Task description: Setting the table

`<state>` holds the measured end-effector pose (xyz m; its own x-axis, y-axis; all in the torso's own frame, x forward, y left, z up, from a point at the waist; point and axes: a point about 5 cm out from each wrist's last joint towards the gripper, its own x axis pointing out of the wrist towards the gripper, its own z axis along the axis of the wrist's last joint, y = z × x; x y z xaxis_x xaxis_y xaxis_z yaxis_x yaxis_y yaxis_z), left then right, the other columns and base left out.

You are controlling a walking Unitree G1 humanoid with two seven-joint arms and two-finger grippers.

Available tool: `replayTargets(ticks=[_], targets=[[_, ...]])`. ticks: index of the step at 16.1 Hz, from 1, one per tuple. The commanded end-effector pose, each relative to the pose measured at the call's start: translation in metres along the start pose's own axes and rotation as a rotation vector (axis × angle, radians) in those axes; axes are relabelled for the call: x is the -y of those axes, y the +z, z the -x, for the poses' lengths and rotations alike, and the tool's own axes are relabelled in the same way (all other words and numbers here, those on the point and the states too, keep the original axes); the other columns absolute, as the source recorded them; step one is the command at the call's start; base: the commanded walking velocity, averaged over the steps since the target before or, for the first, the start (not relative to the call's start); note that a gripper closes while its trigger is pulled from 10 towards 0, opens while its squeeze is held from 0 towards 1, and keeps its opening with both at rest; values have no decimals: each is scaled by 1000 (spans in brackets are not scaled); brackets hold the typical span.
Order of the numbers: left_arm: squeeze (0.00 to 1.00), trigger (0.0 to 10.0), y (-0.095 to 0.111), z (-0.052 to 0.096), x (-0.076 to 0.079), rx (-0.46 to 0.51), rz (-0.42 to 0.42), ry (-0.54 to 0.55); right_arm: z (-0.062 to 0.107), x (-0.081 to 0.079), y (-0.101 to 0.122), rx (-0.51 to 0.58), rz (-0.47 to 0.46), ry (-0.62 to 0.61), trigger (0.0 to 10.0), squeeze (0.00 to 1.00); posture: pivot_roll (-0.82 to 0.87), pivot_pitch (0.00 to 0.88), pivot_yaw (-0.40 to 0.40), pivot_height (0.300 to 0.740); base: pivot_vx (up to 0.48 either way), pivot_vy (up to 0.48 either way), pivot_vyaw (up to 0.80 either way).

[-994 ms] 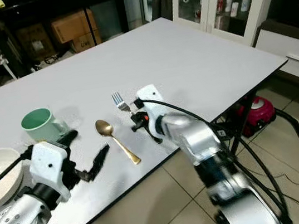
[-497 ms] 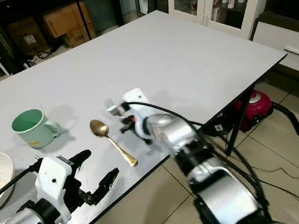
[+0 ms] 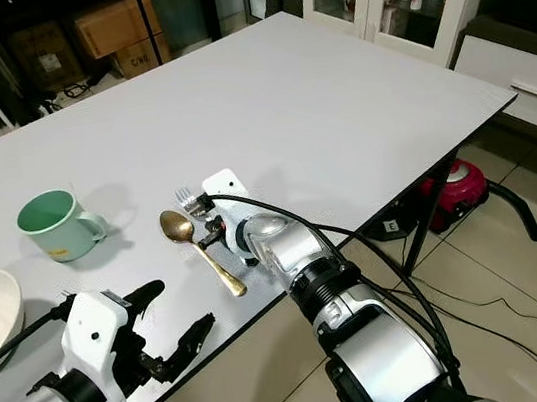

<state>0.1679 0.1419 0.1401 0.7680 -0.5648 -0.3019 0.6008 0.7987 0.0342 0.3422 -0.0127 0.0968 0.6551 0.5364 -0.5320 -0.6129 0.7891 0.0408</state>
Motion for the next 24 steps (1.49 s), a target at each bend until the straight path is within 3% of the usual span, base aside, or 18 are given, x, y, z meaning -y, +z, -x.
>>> replayTargets(ticks=[1,7,8,9,10,11,15,18,19,20,22,23,24], targets=[[0,10000,2,3,0,-3,-11,3,-2,-3,3,3,8,4,10000,0,-74,60,54,740,0,0,0],[0,10000,3,2,1,-10,-12,-11,-5,-6,-4,-39,12,25,10000,0,-76,62,60,740,0,0,0],[0,10000,3,2,1,-11,-12,-13,-5,-7,-5,-47,1,24,10000,420,-76,62,60,740,0,0,0],[0,10000,3,2,1,-11,-11,-14,-5,-7,-5,-48,-7,27,10000,545,-76,62,60,740,0,0,0],[0,10000,3,1,1,-12,-11,-15,-6,-7,-5,-52,-14,26,10000,918,-75,60,58,740,0,0,0],[0,10000,3,1,1,-12,-11,-16,-6,-6,-5,-54,-16,24,10000,1000,-77,58,59,740,0,0,0],[0,10000,7,-1,1,13,-6,-9,3,4,7,-9,-58,42,10000,1000,-73,43,53,740,0,0,0],[0,10000,18,-3,-1,99,47,31,41,20,21,67,-93,68,10000,1000,-80,21,51,740,0,0,0],[0,10000,25,-5,-1,154,76,50,76,29,28,117,-100,73,10000,1000,-92,6,66,740,0,0,0],[0,10000,28,-6,-2,186,92,64,97,31,30,147,-93,78,10000,1000,-101,0,74,740,0,0,0],[0,10000,34,-9,-5,236,106,133,125,35,27,213,-58,65,10000,1000,-114,0,86,740,0,0,0],[0,10000,35,-10,-7,246,100,171,130,36,25,248,-17,43,10000,1000,-117,0,90,740,0,0,0],[0,10000,35,-11,-17,248,43,313,146,36,13,409,42,-63,10000,0,-124,0,100,740,0,0,0]])
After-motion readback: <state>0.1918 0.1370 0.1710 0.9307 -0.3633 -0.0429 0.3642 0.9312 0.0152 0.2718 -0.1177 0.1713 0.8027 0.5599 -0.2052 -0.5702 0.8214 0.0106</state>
